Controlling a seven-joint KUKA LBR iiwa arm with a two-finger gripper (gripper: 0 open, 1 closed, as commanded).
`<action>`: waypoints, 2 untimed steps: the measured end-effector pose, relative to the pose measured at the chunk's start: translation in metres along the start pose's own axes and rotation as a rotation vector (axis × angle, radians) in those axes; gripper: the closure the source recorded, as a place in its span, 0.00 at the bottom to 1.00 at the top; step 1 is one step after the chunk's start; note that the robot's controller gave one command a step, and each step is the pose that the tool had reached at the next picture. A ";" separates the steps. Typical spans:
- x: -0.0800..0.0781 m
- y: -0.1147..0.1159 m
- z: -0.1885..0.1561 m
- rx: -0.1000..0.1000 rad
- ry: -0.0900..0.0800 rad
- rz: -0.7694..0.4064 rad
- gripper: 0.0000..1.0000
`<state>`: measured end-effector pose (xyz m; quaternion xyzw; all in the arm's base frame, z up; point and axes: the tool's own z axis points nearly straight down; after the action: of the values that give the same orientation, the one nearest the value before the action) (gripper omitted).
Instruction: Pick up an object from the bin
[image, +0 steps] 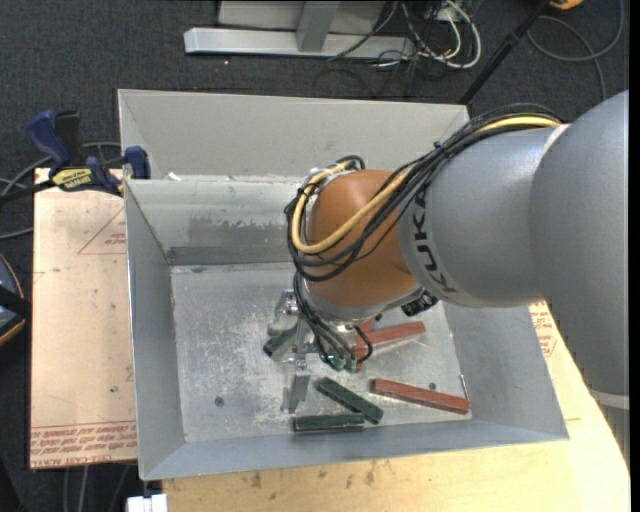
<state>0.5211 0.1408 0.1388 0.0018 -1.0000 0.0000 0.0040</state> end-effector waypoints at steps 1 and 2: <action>-0.002 -0.001 -0.004 -0.001 -0.007 0.004 0.00; -0.037 -0.007 0.038 -0.002 -0.019 -0.166 0.00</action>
Offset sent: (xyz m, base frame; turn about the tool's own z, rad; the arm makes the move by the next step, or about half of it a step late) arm 0.0513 -0.0142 -0.0688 -0.2540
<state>0.5576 0.1338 0.1008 0.0849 -0.9964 -0.0016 -0.0054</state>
